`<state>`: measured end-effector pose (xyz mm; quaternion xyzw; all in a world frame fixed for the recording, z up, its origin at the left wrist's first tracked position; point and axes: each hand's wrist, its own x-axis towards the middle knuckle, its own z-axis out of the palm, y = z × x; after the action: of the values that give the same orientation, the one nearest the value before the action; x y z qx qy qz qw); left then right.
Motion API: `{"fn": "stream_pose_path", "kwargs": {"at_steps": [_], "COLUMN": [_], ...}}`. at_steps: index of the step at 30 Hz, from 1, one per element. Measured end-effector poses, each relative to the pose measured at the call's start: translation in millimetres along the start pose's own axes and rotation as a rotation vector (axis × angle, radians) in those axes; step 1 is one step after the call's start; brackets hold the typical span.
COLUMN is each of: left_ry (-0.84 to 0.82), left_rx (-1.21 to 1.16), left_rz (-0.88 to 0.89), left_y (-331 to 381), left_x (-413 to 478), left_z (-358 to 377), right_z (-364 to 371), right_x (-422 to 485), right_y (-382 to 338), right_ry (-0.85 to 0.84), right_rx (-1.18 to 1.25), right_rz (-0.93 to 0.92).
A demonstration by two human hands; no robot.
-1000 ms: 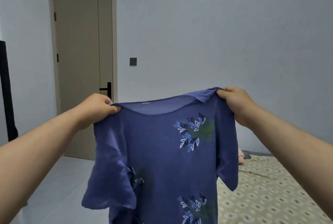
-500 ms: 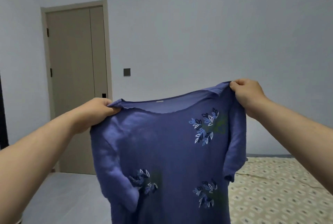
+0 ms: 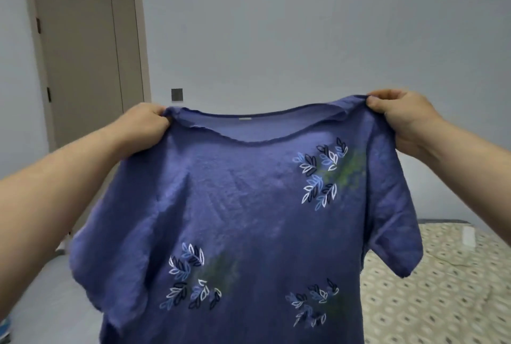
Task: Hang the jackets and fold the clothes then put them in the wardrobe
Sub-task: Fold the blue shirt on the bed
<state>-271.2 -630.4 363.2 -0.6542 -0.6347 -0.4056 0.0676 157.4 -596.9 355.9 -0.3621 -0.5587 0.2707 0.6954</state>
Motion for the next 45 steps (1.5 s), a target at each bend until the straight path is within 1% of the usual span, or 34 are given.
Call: {"fn": "stream_pose_path", "kwargs": {"at_steps": [3,4,5,6,9,10,11,12,14,16,17,18,20,21,24,26,27,29,31,33,35,37,39,41,43,44,45], "left_ry": [-0.024,-0.053,-0.113,-0.182,-0.383,-0.449,-0.5,-0.526,-0.49,-0.401,-0.356,-0.307,-0.228,-0.218,-0.29,-0.327,-0.312,-0.231,-0.197,-0.257,-0.357,-0.503,-0.644,-0.743,-0.733,-0.738,-0.82], "left_rx": [0.529,0.632,0.659,0.628,0.448,0.358,0.23,0.035,-0.365,-0.561,-0.605,-0.62,-0.621,-0.61,-0.533,-0.438,-0.396,-0.325,-0.305,-0.287,-0.212,-0.002,0.158,0.28,0.277,0.283,0.272], "left_rz": [0.064,0.046,0.002,-0.071,-0.314,-0.375,-0.474,-0.61,-0.933,-1.176,-1.242,-1.266,-1.246,-1.206,-1.037,-0.91,-0.851,-0.743,-0.652,-0.562,-0.486,-0.358,-0.277,-0.182,-0.097,-0.081,-0.123], "left_y": [-17.7,-26.2,-36.6,-48.3,-86.5,-99.8,-112.0,-124.9,-150.5,-179.6,-191.0,-200.9,-217.3,-223.2,-236.9,-243.7,-245.3,-242.8,-238.3,-232.3,-223.6,-214.0,-202.6,-189.1,-178.2,-174.3,-173.2], "left_x": [-0.2,-4.0,-9.4,-15.9,-41.3,-52.6,-65.9,-80.2,-110.8,-136.5,-144.8,-149.9,-151.5,-148.1,-126.0,-104.4,-91.5,-66.3,-50.0,-52.3,-75.7,-116.5,-162.6,-203.8,-234.9,-246.5,-255.9], "left_z": [66.1,90.0,113.6,137.2,211.2,238.7,267.7,296.6,349.9,399.8,420.1,438.6,471.4,484.7,518.0,532.8,538.6,544.7,549.2,550.4,549.6,551.1,550.2,537.5,523.0,515.4,505.3], "right_z": [2.3,1.7,0.5,-0.7,-4.0,-6.0,-7.3,-8.5,-7.8,-4.1,-1.0,1.1,5.7,8.3,16.5,24.0,28.8,38.9,45.5,51.5,52.1,45.7,33.8,18.2,2.4,-5.6,-13.9], "right_x": [-0.5,-4.1,-9.4,-16.6,-45.3,-56.2,-68.7,-81.4,-108.9,-136.2,-146.9,-154.3,-157.7,-154.5,-131.7,-110.1,-98.8,-77.7,-66.3,-70.4,-92.1,-127.5,-167.7,-202.4,-225.3,-233.5,-240.2], "right_y": [69.3,98.1,128.4,158.2,245.2,273.7,301.9,328.9,379.8,425.4,445.1,464.9,499.6,513.3,543.6,560.6,568.9,580.2,586.8,589.3,589.3,588.7,583.5,573.8,561.0,553.2,544.8], "right_ry": [0.056,0.06,0.055,0.041,-0.034,-0.056,-0.075,-0.081,-0.053,0.011,0.036,0.036,0.025,0.016,-0.012,-0.029,-0.025,-0.007,-0.057,-0.184,-0.413,-0.652,-0.804,-0.866,-0.855,-0.842,-0.83], "right_rx": [-0.176,-0.253,-0.348,-0.451,-0.784,-0.873,-0.911,-0.915,-0.811,-0.597,-0.554,-0.559,-0.562,-0.571,-0.542,-0.512,-0.495,-0.477,-0.5,-0.585,-0.743,-0.969,-1.147,-1.292,-1.388,-1.428,-1.464], "right_rz": [0.096,0.132,0.164,0.193,0.344,0.41,0.481,0.56,0.75,0.965,1.025,1.032,0.994,0.961,0.933,0.914,0.896,0.841,0.799,0.8,0.72,0.596,0.464,0.414,0.421,0.446,0.478]}}
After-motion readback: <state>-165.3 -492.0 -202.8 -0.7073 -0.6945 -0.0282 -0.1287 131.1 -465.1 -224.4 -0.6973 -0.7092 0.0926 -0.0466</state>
